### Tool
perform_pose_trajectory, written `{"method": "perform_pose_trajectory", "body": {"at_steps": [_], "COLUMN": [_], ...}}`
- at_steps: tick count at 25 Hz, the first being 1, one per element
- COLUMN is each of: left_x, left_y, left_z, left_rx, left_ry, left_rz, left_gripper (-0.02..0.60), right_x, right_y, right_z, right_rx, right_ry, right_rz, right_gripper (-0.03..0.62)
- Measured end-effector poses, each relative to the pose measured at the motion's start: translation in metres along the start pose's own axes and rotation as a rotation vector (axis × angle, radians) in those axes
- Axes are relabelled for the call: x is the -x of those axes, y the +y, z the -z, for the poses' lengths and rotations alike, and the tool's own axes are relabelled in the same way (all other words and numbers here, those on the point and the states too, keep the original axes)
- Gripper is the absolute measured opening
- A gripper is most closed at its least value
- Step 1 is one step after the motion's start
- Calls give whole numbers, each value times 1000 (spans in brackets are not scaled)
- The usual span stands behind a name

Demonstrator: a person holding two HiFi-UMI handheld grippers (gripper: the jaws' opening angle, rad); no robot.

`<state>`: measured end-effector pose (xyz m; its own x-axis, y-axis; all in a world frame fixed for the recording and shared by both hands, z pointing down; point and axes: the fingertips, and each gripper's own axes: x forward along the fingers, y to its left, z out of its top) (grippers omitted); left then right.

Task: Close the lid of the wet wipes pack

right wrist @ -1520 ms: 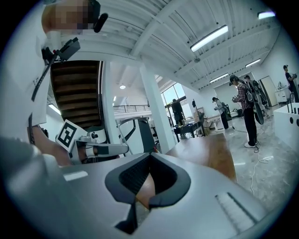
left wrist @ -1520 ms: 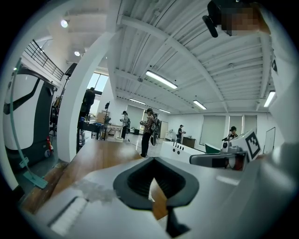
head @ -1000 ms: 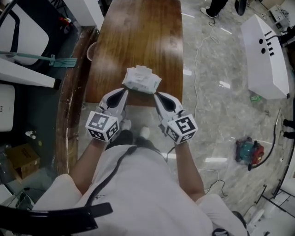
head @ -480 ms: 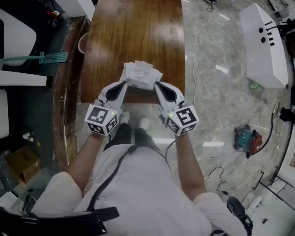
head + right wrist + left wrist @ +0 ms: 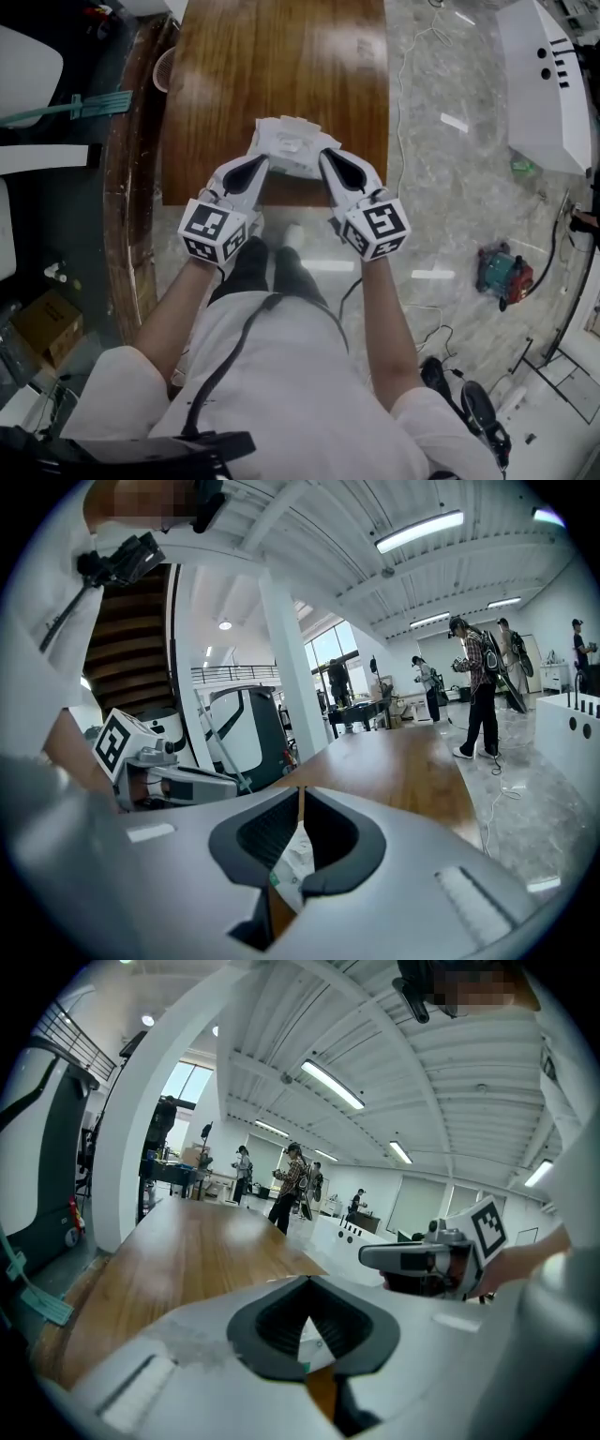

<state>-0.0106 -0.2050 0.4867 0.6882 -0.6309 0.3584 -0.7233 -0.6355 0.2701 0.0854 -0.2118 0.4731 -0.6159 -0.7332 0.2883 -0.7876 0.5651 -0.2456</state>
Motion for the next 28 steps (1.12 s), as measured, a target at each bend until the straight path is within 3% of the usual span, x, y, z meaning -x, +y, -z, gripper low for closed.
{"method": "perform_pose_trajectory", "body": {"at_steps": [20,28], "left_x": [-38,-45], "left_y": [30,39], "left_z": [41,47], "left_rx": [32,37], "left_ry": [79,95], "left_rz": [-2,-8], "left_gripper": [2,2], "right_x": [-61,-82], "right_y": [-45,-51], "right_z": [53,64], "right_rx": [53,67], "right_ry": [151,182], "right_rz": [-11,-50], "right_gripper": [146,156]}}
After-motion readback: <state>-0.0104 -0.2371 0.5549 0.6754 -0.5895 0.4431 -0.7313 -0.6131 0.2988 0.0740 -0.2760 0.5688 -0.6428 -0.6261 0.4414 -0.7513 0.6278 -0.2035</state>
